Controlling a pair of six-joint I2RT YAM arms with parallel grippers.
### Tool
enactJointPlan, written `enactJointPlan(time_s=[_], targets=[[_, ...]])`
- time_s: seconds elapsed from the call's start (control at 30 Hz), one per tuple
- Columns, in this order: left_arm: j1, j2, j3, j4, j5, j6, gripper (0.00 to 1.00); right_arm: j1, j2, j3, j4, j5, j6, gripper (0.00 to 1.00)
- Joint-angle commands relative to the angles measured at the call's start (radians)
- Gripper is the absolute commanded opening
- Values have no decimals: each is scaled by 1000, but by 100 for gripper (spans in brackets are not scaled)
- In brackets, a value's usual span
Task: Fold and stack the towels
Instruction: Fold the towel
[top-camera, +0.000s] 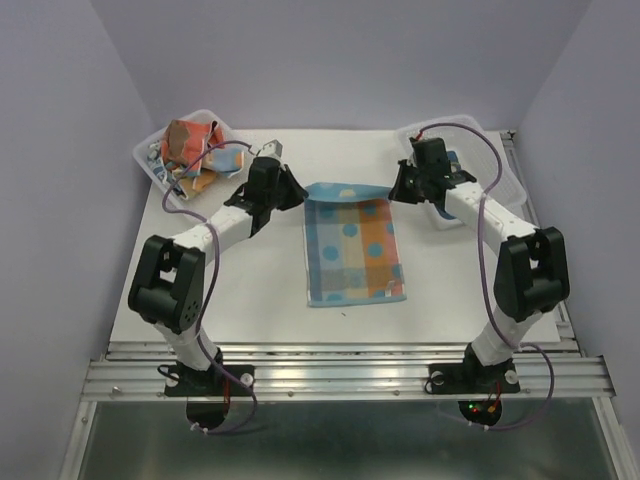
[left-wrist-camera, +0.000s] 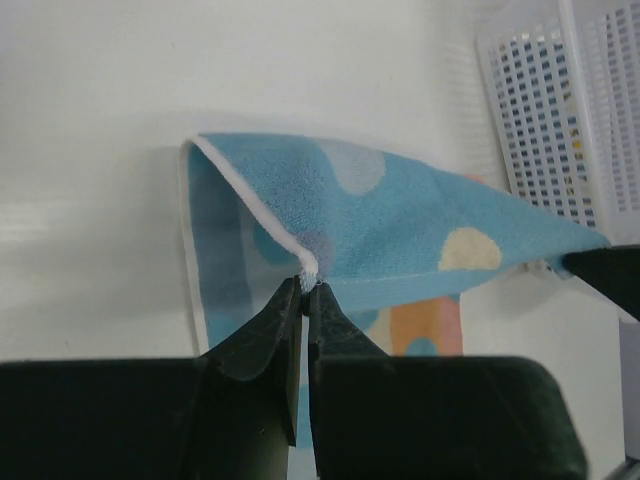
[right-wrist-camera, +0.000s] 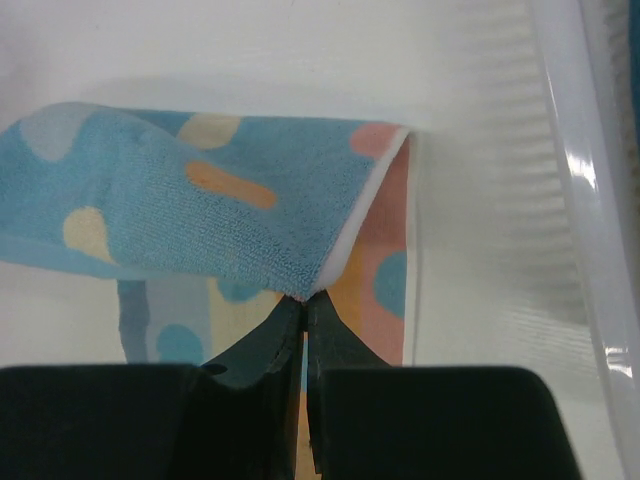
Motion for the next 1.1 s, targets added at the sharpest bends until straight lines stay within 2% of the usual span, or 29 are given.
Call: enactJointPlan(time_s=[0.0,0.13,0.3,0.43,0.67,0.9,1.07], targets=[[-57,-157,-119,100,-65,-68,0,-9,-136,-150,-8,-101,48,2],[-98,-240,-285,108,-99,-128,0,-7,-259,-274,-34,-140,64,2],[-158,-354,-422,119,-113,-174,0,-6,-359,-421,-42,-176,83,2],[-187,-449,-547,123,-116,-231,0,1,-431,-481,-48,-248,94,2],[-263,-613,-658,126,-110,-298,0,13,-561,-572,-131,-269,102,2],[-325,-644,-735,108,-111,-361,0,14,-650,-641,-198,-296,111,4],[-379,-652,-775,80,-119,-419,0,14,-658,-721,-174,-318,126,4]])
